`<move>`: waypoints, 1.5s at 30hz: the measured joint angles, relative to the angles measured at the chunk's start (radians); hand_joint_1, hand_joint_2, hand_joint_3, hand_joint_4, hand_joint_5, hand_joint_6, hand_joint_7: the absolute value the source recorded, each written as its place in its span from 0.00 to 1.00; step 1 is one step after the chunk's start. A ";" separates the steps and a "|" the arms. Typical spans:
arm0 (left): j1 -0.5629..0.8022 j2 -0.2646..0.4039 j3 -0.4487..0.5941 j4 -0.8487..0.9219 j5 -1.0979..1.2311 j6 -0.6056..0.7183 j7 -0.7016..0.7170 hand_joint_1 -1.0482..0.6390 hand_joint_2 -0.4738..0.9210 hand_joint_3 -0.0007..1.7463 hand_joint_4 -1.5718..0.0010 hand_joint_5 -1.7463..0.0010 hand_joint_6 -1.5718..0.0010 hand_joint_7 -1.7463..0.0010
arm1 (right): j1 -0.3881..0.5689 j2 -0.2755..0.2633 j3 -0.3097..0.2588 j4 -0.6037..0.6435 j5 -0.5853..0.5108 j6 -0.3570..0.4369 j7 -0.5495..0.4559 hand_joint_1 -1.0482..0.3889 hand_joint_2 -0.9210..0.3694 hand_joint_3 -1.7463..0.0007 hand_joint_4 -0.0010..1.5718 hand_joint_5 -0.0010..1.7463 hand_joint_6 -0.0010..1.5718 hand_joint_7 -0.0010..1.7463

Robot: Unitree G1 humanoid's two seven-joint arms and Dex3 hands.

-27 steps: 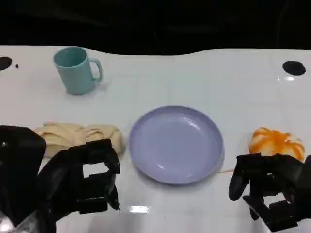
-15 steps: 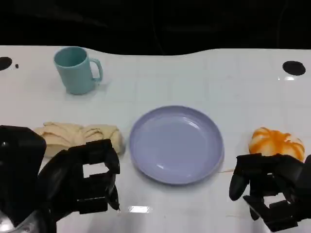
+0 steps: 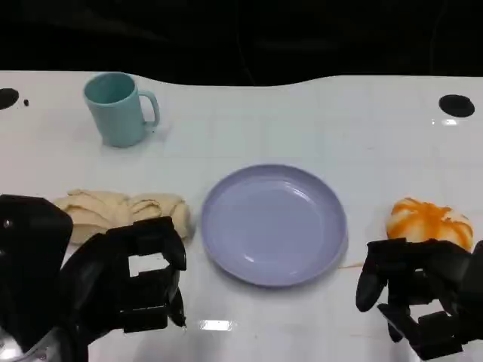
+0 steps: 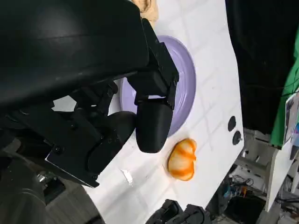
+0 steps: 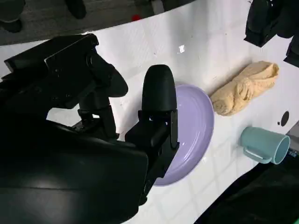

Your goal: Grasp the towel on the left side of the plate with the left hand and place it into the plate.

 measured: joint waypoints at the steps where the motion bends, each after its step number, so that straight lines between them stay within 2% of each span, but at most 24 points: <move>1: 0.000 -0.001 0.001 0.000 0.000 0.003 0.007 0.58 0.68 0.78 0.46 0.00 0.51 0.05 | 0.000 0.000 0.000 0.000 0.000 0.000 0.000 0.77 0.27 0.37 0.45 0.96 0.44 0.82; 4: 0.000 -0.004 0.005 0.000 -0.004 0.011 0.015 0.58 0.71 0.75 0.48 0.00 0.52 0.08 | 0.000 0.000 0.000 0.000 0.000 0.000 0.000 0.77 0.26 0.38 0.45 0.96 0.44 0.82; 6: 0.001 -0.002 0.007 0.004 -0.002 -0.003 0.009 0.57 0.71 0.71 0.54 0.03 0.55 0.20 | 0.000 0.000 0.001 0.000 -0.001 0.001 0.000 0.77 0.26 0.38 0.45 0.96 0.44 0.82; 9: 0.007 0.020 -0.015 0.020 0.066 -0.122 -0.010 0.56 0.72 0.66 0.62 0.05 0.60 0.30 | 0.000 0.000 0.005 0.000 -0.004 0.000 0.000 0.77 0.26 0.38 0.45 0.96 0.44 0.82; 10: 0.009 0.025 -0.023 0.024 0.086 -0.152 -0.010 0.55 0.75 0.61 0.65 0.09 0.64 0.36 | 0.000 0.000 0.006 0.000 -0.004 0.000 0.000 0.77 0.26 0.39 0.45 0.96 0.44 0.82; 13: 0.021 0.027 -0.045 0.036 0.146 -0.226 -0.010 0.55 0.81 0.48 0.68 0.21 0.64 0.55 | 0.000 0.000 0.013 0.000 -0.004 0.002 -0.001 0.76 0.26 0.39 0.45 0.97 0.44 0.82; 15: 0.028 0.037 -0.067 0.046 0.204 -0.285 -0.010 0.55 0.86 0.35 0.71 0.30 0.63 0.68 | -0.001 0.000 0.015 0.000 -0.004 0.005 -0.001 0.76 0.26 0.39 0.45 0.97 0.44 0.82; 17: 0.032 0.048 -0.079 0.061 0.259 -0.359 -0.010 0.52 0.96 0.15 0.73 0.42 0.63 0.83 | -0.003 0.000 0.017 -0.005 -0.005 0.013 -0.004 0.76 0.26 0.39 0.44 0.97 0.44 0.82; 19: 0.033 0.064 -0.090 0.088 0.322 -0.450 -0.010 0.49 0.98 0.07 0.77 0.48 0.65 0.90 | -0.005 0.001 0.019 -0.015 -0.006 0.020 -0.007 0.76 0.26 0.39 0.44 0.97 0.44 0.82; 22: 0.031 0.096 -0.104 0.135 0.446 -0.582 0.004 0.45 0.99 0.03 0.81 0.53 0.69 0.95 | -0.009 0.001 0.021 -0.021 -0.006 0.020 -0.009 0.76 0.26 0.39 0.44 0.97 0.44 0.82; 27: -0.004 0.170 -0.116 0.171 0.654 -0.724 0.032 0.39 0.98 0.01 0.88 0.57 0.76 0.99 | -0.009 0.003 0.021 -0.022 -0.005 0.024 -0.009 0.76 0.26 0.39 0.44 0.97 0.44 0.82; 29: -0.023 0.197 -0.123 0.183 0.743 -0.762 0.041 0.35 0.99 0.00 0.87 0.66 0.77 1.00 | -0.009 0.003 0.021 -0.022 -0.005 0.027 -0.009 0.76 0.26 0.39 0.44 0.97 0.44 0.82; 33: -0.077 0.255 -0.160 0.207 0.935 -0.762 0.043 0.33 0.99 0.00 0.88 0.71 0.80 1.00 | -0.009 0.003 0.021 -0.022 -0.004 0.030 -0.009 0.77 0.26 0.39 0.44 0.96 0.44 0.82; 37: -0.151 0.285 -0.198 0.249 1.045 -0.733 -0.002 0.29 1.00 0.01 0.91 0.74 0.84 1.00 | -0.008 0.003 0.021 -0.023 -0.003 0.030 -0.009 0.76 0.26 0.39 0.45 0.96 0.44 0.82; 45: -0.335 0.283 -0.310 0.462 1.187 -0.635 -0.098 0.31 0.99 0.00 0.78 0.89 0.82 1.00 | -0.006 0.003 0.024 -0.028 -0.005 0.035 -0.010 0.76 0.26 0.39 0.45 0.96 0.45 0.82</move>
